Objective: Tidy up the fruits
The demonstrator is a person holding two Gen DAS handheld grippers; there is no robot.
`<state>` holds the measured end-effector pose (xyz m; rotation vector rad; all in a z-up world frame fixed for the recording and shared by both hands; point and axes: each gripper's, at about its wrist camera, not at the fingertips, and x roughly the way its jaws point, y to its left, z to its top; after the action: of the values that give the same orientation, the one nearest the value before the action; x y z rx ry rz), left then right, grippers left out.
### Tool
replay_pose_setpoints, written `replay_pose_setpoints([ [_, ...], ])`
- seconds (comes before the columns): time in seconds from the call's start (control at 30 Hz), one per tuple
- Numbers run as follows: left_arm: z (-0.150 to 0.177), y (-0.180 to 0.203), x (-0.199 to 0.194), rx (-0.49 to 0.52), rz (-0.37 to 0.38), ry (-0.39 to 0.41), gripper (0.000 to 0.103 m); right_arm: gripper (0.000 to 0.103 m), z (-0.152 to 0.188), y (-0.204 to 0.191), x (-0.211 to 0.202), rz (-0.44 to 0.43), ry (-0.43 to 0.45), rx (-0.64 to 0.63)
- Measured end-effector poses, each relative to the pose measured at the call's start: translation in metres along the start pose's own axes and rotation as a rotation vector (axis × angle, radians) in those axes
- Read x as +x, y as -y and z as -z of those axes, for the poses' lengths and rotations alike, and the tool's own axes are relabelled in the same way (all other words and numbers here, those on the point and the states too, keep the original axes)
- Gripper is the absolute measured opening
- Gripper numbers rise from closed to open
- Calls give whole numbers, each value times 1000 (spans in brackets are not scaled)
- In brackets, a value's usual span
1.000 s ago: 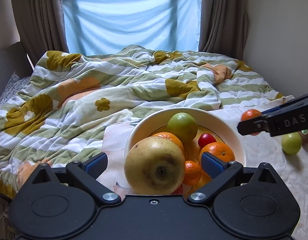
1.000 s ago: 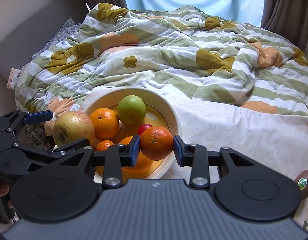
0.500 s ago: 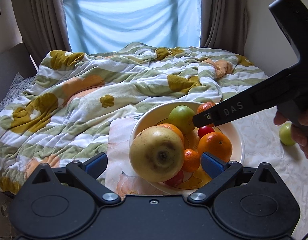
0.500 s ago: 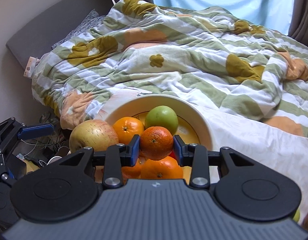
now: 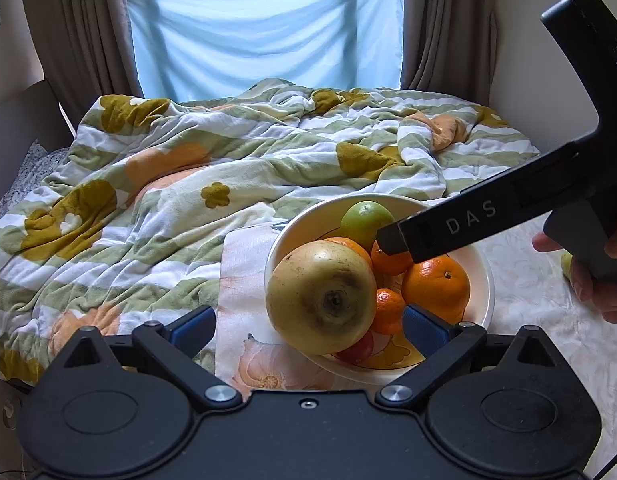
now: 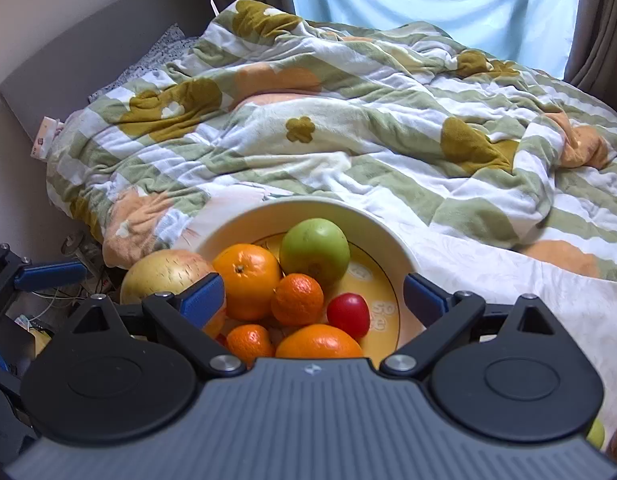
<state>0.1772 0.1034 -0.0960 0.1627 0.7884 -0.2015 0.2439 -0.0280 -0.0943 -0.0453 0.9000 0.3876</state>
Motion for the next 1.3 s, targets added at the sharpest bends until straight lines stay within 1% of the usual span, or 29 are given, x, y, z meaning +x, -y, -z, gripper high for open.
replay_pose_setpoints([
  [0.1, -2, 1, -4, 7, -9, 12, 102, 103, 2, -1, -5, 5, -6, 4],
  [0.23, -7, 3, -14, 16, -16, 38, 102, 103, 3, -1, -22, 22, 17, 9],
  [0.47, -17, 18, -35, 51, -1, 68, 102, 103, 8, 9, -72, 63, 61, 58],
  [0.63, -24, 41, -51, 82, -7, 92, 102, 103, 18, 23, -112, 115, 85, 100],
  [0.73, -27, 58, -59, 84, -8, 100, 102, 103, 27, 36, -134, 125, 98, 124],
  [0.9, -31, 95, -69, 82, -22, 94, 102, 103, 45, 63, -171, 137, 124, 142],
  [1.03, -34, 130, -73, 69, -16, 76, 102, 103, 62, 94, -196, 134, 131, 154],
  [1.3, -35, 199, -61, 35, -24, 43, 102, 103, 100, 168, -229, 153, 125, 161],
])
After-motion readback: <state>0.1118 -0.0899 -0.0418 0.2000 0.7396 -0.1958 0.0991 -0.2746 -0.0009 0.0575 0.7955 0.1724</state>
